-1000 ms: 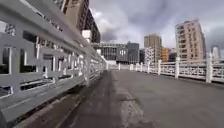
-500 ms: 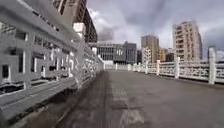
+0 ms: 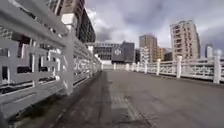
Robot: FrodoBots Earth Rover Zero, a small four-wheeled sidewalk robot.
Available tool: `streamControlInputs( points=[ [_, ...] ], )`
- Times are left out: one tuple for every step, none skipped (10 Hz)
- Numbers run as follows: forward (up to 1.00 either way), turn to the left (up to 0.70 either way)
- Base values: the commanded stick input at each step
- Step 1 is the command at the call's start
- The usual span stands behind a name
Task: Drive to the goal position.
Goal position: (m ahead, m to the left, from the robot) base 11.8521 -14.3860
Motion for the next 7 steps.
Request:
streamControlInputs(
  points=[
    [0.70,0.00],
    [0.70,0.00],
    [0.70,0.00],
    [0.70,0.00],
    [0.70,0.00],
    [0.70,0.00],
    [0.70,0.00]
  ],
)
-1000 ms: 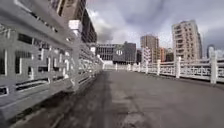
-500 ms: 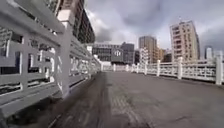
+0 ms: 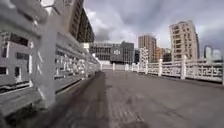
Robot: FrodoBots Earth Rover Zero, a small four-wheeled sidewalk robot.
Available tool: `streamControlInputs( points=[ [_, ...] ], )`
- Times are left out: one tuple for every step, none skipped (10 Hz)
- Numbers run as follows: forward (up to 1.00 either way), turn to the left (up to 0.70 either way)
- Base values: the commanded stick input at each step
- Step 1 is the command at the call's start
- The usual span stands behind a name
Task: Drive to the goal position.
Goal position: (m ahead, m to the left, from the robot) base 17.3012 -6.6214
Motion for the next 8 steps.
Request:
streamControlInputs(
  points=[
    [0.70,0.00],
    [0.70,0.00],
    [0.70,0.00],
    [0.70,0.00],
    [0.70,0.00],
    [0.70,0.00],
    [0.70,0.00],
    [0.70,0.00]
  ],
)
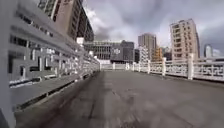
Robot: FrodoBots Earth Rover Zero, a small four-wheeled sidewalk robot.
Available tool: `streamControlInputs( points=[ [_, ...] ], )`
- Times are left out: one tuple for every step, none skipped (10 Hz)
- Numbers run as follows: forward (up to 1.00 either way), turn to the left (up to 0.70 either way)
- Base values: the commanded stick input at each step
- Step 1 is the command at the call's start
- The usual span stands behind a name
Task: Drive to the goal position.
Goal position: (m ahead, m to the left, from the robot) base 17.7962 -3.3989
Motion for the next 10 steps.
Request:
streamControlInputs(
  points=[
    [0.70,0.00],
    [0.70,0.00],
    [0.70,0.00],
    [0.70,0.00],
    [0.70,0.00],
    [0.70,0.00],
    [0.70,0.00],
    [0.70,0.00],
    [0.70,0.00],
    [0.70,0.00]
  ],
)
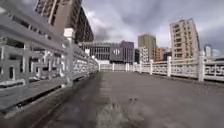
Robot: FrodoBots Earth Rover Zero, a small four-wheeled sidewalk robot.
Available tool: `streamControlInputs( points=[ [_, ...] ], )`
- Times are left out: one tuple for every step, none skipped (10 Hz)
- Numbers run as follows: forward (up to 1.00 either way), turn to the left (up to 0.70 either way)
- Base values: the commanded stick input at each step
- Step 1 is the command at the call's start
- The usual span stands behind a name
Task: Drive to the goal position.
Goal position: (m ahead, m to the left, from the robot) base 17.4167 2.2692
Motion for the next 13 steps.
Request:
streamControlInputs(
  points=[
    [0.70,0.00],
    [0.70,0.00],
    [0.70,0.00],
    [0.70,0.00],
    [0.70,0.00],
    [0.70,0.00],
    [0.70,0.00],
    [0.70,0.00],
    [0.70,0.00],
    [0.70,0.00],
    [0.70,0.00],
    [0.70,0.00],
    [0.70,0.00]
  ],
)
